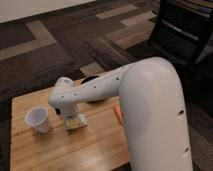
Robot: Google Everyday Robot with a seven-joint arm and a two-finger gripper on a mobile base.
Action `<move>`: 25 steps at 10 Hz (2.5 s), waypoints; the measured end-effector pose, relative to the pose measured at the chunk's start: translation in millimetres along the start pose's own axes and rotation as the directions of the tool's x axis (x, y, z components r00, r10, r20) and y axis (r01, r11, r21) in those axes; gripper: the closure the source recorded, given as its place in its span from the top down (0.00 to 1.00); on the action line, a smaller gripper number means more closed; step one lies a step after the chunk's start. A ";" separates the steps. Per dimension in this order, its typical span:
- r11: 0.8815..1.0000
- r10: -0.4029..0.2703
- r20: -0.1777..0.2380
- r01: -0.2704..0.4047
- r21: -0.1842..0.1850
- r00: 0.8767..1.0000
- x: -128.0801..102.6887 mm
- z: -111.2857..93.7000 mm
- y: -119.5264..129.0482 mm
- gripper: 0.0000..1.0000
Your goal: Wipe the white sponge on the table
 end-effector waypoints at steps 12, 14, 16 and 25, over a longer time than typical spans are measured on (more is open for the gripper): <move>0.982 0.183 -0.130 -0.188 -0.028 0.974 82.4 -2.3 34.8 0.00; 0.981 0.187 -0.131 -0.192 -0.031 0.974 74.7 -9.0 46.2 0.00; 0.985 0.162 -0.120 -0.168 -0.039 0.979 57.0 -14.4 55.3 0.00; 0.997 -0.076 -0.022 0.075 -0.036 0.997 -19.9 -14.6 46.0 0.00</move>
